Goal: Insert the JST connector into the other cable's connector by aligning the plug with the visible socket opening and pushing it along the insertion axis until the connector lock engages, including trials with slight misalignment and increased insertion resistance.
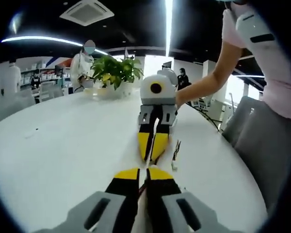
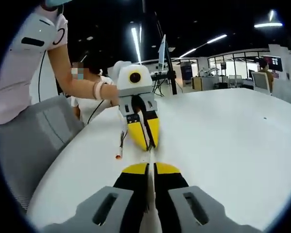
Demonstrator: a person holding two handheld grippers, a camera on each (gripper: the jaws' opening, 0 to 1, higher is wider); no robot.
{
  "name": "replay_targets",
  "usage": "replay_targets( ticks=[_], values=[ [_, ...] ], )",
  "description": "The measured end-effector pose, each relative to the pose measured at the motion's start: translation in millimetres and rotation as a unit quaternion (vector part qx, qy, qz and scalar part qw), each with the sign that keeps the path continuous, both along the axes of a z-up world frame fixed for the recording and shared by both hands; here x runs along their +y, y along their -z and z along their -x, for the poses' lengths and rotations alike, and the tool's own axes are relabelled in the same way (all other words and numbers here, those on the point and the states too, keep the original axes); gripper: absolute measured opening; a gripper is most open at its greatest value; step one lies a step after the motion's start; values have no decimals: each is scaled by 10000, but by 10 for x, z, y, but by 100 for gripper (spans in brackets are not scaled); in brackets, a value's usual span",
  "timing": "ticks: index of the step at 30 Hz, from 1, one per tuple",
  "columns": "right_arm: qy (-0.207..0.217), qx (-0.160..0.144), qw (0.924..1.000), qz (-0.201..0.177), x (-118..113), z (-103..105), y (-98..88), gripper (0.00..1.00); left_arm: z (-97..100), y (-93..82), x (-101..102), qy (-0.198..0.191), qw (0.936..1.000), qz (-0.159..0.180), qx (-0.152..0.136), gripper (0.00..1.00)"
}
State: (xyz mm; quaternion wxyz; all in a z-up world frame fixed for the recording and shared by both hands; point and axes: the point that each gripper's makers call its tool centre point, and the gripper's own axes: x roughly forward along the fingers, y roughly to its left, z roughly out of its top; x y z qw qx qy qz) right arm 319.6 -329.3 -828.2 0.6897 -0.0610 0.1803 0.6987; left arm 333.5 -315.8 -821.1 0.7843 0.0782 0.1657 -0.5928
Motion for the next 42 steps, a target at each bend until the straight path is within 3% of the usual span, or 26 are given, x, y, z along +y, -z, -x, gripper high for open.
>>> replay_targets(
  ticks=[5, 15, 23, 33, 42],
  values=[
    [50, -123, 9999, 0, -21, 38, -102, 3, 66, 3, 89, 0, 9997, -228, -58, 2],
    [-52, -257, 9996, 89, -71, 125, -49, 10, 267, -82, 213, -67, 9992, -382, -114, 4],
    [-54, -303, 9995, 87, -137, 258, -80, 14, 419, -160, 232, -119, 9988, -449, -137, 13],
    [-44, -381, 9990, 209, -205, 387, 5, 19, 545, -90, 248, -138, 9973, -648, -304, 14],
    [0, -581, 9980, 235, -163, 378, 112, 18, 599, 42, 241, -134, 9977, -599, -298, 15]
  ],
)
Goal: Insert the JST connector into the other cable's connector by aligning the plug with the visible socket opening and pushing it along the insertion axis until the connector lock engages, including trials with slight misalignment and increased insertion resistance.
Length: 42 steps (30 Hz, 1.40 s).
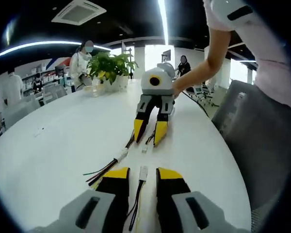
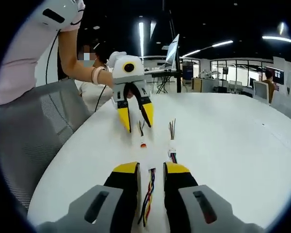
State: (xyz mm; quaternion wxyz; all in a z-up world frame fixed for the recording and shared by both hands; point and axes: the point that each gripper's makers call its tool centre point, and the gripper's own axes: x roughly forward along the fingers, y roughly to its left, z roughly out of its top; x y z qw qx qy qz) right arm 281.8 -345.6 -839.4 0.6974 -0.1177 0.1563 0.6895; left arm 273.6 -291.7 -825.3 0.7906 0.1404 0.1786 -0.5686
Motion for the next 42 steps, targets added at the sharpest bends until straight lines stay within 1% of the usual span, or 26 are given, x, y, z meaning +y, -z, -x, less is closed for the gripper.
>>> replay_targets(
  ticks=[2, 5, 7, 8, 14, 16, 21, 22, 25, 28, 30, 33, 36, 42],
  values=[
    [46, 12, 10000, -47, -10, -17, 27, 17, -3, 40, 30, -74, 10000, -7, 39, 16],
    [43, -39, 10000, 19, -31, -13, 87, 15, -10, 85, 67, -195, 9998, 17, 66, 16],
    [47, -73, 10000, -21, -27, -21, 83, 15, -5, 102, 72, -233, 9997, 25, 62, 16],
    [67, -10, 10000, -25, -28, -20, 86, 16, 2, 110, 69, -252, 9996, 49, 87, 16],
    [24, -289, 9996, -12, -20, -18, 92, 13, 4, 156, 50, -306, 9995, 93, 28, 15],
    [18, -325, 9995, -2, -21, -1, 88, 13, 25, 160, 33, -259, 9996, 49, -37, 14],
    [2, -397, 9992, 2, -18, 31, 80, 10, 44, 192, 21, -231, 9997, 8, -60, 13],
    [4, -396, 9992, 1, -17, 31, 79, 9, 43, 177, 11, -247, 9997, 70, -44, 12],
    [49, -360, 9993, -24, -18, 22, 76, 10, 38, 171, 4, -258, 9996, 68, -101, 10],
    [34, -341, 9994, -34, -18, 29, 72, 7, 50, 171, -6, -245, 9996, 118, -59, 8],
    [13, -315, 9995, -49, -15, 41, 70, 5, 39, 168, -7, -274, 9995, 138, -91, 8],
    [35, -274, 9996, -66, -17, 39, 67, 5, 39, 170, -16, -286, 9994, 191, -54, 6],
    [119, -158, 9997, -113, -21, 26, 65, 5, 32, 171, -15, -303, 9992, 241, -44, 5],
    [117, -142, 9998, -78, -22, 20, 63, 5, 18, 166, -12, -331, 9990, 298, -61, 1]
  ],
)
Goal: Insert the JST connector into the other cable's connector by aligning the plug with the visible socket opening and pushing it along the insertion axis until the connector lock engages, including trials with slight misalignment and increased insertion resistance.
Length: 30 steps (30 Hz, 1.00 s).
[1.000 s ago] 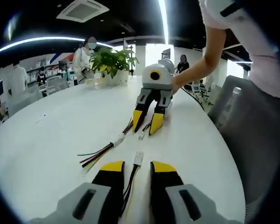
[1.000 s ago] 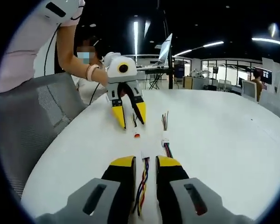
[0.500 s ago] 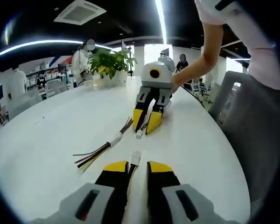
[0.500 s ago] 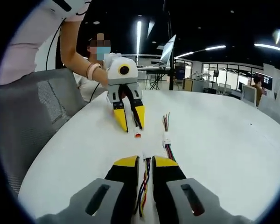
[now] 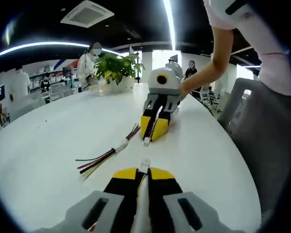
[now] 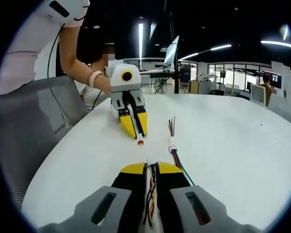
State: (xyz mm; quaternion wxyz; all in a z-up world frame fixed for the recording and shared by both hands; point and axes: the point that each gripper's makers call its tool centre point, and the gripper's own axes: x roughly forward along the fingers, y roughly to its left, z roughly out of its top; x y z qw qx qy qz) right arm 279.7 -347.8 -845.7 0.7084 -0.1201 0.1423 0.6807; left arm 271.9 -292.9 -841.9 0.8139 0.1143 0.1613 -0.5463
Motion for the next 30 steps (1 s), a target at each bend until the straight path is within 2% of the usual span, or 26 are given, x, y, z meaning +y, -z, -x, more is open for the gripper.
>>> replay_targets(
  ticks=[4, 9, 17, 19, 23, 30],
  values=[
    [0, -20, 9999, 136, 14, 1, -6, 5, 3, 3, 6, -7, 10000, -8, 23, 1],
    [56, 274, 9996, 65, 19, 6, -5, 4, 15, 3, 17, -19, 9998, -3, 172, 1],
    [121, 391, 9991, 117, 25, 19, -66, 4, 39, -68, 18, -48, 9993, 75, 372, 1],
    [198, 586, 9981, 64, 28, 24, -100, 4, 41, -86, 5, -32, 9992, 46, 402, 0],
    [165, 552, 9983, 97, 27, 43, -175, 4, 52, -138, -20, -5, 9988, 74, 492, 0],
    [143, 568, 9979, 292, 36, 91, -268, 4, 85, -193, -50, 52, 9977, -64, 678, 0]
  ],
)
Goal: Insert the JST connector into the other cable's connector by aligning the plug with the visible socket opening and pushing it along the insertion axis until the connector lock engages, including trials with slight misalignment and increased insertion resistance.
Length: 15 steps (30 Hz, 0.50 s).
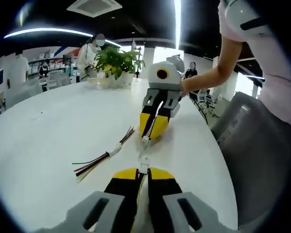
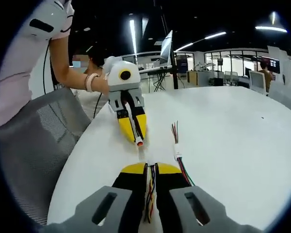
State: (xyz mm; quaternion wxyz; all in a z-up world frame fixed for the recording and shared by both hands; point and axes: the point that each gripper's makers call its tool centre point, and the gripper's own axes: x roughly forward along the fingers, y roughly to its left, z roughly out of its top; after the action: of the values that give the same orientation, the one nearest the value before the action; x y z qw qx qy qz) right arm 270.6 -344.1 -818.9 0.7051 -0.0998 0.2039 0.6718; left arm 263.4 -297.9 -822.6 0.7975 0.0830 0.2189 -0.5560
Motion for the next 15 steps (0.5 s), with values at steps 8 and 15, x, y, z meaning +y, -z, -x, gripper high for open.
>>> replay_targets(
  ticks=[8, 15],
  values=[
    [58, 158, 9997, 163, 54, -18, -13, 3, -33, -41, -54, 117, 9997, -163, -156, 0],
    [-82, 465, 9985, 282, 143, 60, 54, 3, -66, -17, -113, 176, 9994, -244, -163, 0]
  ],
)
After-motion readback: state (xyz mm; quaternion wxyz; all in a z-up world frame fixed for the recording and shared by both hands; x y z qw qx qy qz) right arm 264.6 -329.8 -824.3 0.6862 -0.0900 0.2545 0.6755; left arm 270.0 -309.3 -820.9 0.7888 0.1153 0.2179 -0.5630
